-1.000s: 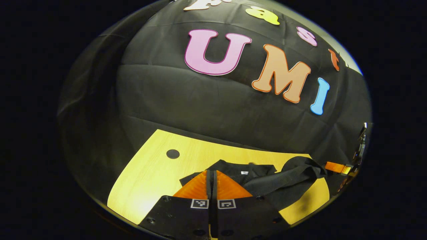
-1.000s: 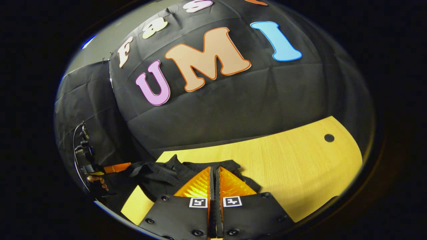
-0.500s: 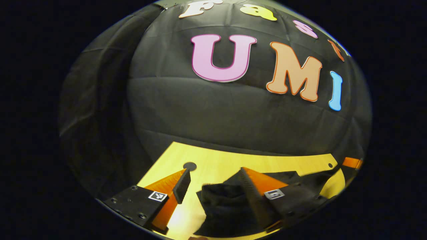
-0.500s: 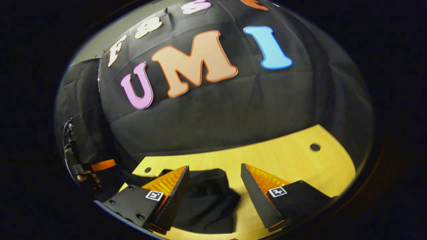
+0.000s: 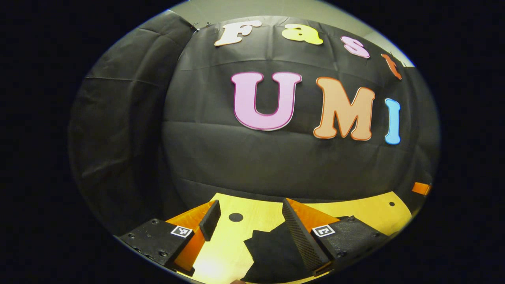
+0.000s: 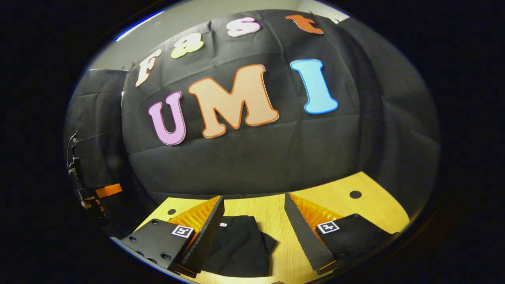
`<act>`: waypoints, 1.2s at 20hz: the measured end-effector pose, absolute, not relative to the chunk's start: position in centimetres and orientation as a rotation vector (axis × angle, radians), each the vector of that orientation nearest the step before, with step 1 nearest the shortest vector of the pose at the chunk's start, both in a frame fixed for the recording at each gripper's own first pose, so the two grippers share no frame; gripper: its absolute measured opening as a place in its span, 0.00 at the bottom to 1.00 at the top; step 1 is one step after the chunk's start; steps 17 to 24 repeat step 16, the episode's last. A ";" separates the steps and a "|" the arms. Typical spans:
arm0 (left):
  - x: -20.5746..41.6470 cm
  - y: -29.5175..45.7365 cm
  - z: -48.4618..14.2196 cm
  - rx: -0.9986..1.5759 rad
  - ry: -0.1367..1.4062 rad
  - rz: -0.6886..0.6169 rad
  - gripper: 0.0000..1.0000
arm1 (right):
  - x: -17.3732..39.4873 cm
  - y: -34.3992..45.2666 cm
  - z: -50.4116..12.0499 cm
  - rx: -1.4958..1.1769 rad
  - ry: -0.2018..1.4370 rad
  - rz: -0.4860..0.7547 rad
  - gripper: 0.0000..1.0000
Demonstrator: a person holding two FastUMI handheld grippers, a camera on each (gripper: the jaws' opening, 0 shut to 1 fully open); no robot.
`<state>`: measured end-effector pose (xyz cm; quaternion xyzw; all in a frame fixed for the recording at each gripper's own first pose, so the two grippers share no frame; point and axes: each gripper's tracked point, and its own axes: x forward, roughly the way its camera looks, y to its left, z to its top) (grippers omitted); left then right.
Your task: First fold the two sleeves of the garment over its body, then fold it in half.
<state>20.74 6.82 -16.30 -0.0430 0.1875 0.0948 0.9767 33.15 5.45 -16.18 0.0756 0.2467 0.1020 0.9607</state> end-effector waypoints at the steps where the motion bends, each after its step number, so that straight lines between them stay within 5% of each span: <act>1: 19.6 6.7 -14.3 -0.074 0.338 0.182 0.94 | 31.7 5.4 -14.4 0.142 0.459 0.209 0.98; 6: 12.4 5.0 -6.9 0.056 0.205 0.119 0.93 | 23.3 4.3 -6.2 0.086 0.251 0.173 0.97; 15: 0.6 1.1 -1.7 0.072 0.143 0.069 0.95 | 8.1 0.6 -0.1 0.045 0.119 0.138 0.96; 24: -0.4 0.7 -1.0 0.074 0.134 0.077 0.95 | 7.1 0.6 0.3 0.040 0.107 0.155 0.93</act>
